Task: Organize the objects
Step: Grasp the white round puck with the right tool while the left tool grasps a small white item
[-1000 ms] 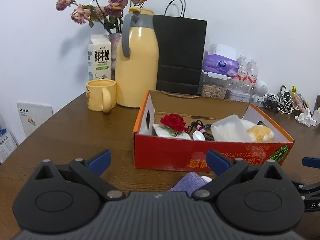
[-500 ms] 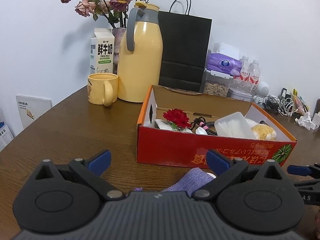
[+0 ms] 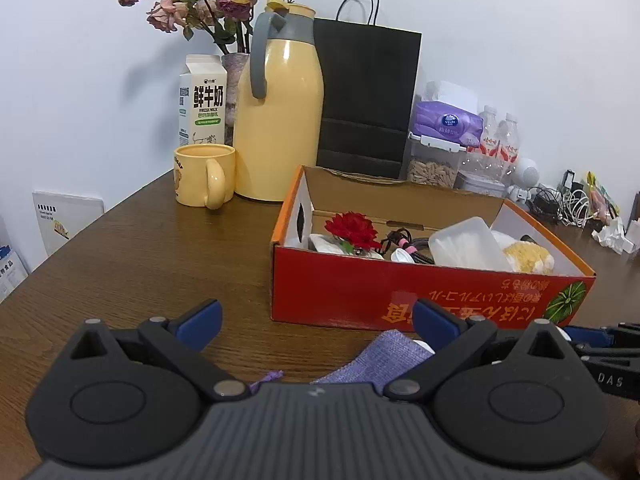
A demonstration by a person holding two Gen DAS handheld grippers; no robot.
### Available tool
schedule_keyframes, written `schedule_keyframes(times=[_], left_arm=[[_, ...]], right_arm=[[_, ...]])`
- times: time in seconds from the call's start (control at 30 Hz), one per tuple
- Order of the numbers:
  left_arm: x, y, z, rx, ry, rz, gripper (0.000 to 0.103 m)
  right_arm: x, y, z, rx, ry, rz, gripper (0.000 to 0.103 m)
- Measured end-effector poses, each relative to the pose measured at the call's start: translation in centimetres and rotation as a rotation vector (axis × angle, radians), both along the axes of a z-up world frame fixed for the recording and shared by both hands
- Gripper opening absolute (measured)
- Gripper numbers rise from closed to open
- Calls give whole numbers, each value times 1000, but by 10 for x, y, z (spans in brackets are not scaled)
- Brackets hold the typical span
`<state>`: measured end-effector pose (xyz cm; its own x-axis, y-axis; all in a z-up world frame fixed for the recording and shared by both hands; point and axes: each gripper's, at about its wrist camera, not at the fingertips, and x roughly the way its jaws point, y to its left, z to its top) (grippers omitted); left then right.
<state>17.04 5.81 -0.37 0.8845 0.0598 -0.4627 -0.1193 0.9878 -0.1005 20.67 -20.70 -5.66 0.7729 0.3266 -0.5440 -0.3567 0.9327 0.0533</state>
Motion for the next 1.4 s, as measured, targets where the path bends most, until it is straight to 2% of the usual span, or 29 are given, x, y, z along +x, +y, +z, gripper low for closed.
schedule_keyframes(times=[0.1, 0.23, 0.37, 0.47, 0.63, 0.77, 0.87, 1.07, 1.17, 1.23, 1.27, 1.3, 1.33, 1.4], left_arm=[[-4, -8, 4, 1, -14, -36, 103], [-9, -32, 10, 20, -40, -148, 103], [-8, -58, 8, 56, -25, -237, 103], [-8, -78, 6, 92, -15, -304, 98], [-5, -102, -2, 145, 32, -364, 94], [-4, -113, -6, 142, 45, -414, 93], [-4, -114, -6, 122, 46, -435, 87], [4, -113, -8, 69, 70, -448, 68], [5, -114, -8, 55, 71, -465, 48], [5, -113, -9, 33, 78, -490, 28], [6, -113, -10, 27, 81, -497, 25], [6, -113, -10, 23, 83, -503, 14], [7, -112, -11, 15, 87, -511, 9], [7, -111, -12, 4, 84, -510, 9]], right_arm=[[-2, -3, 1, 38, -8, 5, 38], [-7, -7, 6, 97, -30, 17, 38], [-11, -14, 10, 158, -51, 28, 38], [-13, -17, 13, 196, -58, 39, 38], [-18, -21, 17, 242, -69, 68, 38], [-20, -20, 18, 256, -71, 87, 38], [-21, -20, 18, 264, -69, 102, 38], [-27, -18, 18, 273, -76, 132, 38], [-28, -18, 18, 278, -78, 140, 38], [-28, -18, 19, 279, -79, 143, 38], [-28, -18, 19, 280, -79, 145, 38], [-29, -18, 19, 281, -79, 147, 38], [-29, -17, 19, 282, -78, 150, 38], [-30, -17, 19, 281, -80, 151, 38]])
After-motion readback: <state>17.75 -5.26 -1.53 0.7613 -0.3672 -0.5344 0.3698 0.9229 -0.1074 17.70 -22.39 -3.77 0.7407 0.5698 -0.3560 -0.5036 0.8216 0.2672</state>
